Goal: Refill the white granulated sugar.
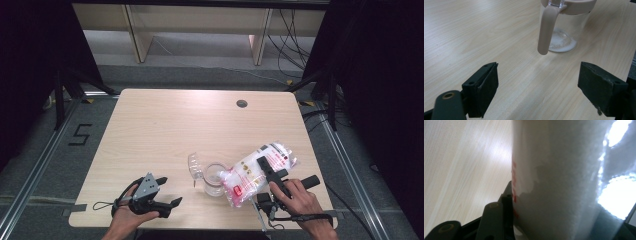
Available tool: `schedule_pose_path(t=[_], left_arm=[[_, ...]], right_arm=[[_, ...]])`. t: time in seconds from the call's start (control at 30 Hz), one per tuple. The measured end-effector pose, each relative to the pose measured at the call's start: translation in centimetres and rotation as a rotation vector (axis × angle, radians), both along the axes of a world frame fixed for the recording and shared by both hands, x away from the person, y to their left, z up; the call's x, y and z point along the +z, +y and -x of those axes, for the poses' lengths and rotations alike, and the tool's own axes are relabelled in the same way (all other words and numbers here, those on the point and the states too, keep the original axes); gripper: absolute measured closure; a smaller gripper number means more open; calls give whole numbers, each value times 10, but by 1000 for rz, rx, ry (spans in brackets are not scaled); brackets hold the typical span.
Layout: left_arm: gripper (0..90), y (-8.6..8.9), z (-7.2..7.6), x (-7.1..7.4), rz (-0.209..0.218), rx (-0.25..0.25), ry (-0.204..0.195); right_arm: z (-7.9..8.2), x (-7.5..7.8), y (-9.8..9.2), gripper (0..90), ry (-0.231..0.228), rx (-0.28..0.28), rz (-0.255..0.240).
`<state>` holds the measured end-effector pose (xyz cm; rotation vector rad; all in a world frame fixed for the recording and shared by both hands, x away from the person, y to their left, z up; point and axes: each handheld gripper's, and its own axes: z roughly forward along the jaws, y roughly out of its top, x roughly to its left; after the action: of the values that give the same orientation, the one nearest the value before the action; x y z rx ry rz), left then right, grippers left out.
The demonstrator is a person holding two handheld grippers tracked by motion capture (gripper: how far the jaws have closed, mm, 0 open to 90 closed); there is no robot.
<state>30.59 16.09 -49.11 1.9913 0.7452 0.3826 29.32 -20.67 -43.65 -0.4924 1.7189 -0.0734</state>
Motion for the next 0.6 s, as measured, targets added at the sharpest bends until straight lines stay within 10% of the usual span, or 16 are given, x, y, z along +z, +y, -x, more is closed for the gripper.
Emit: schedule_pose_path(t=[0.6], left_arm=[[163, 0, 0, 0, 1, 1, 2]], right_arm=[[-1, 4, 1, 532, -12, 19, 35]])
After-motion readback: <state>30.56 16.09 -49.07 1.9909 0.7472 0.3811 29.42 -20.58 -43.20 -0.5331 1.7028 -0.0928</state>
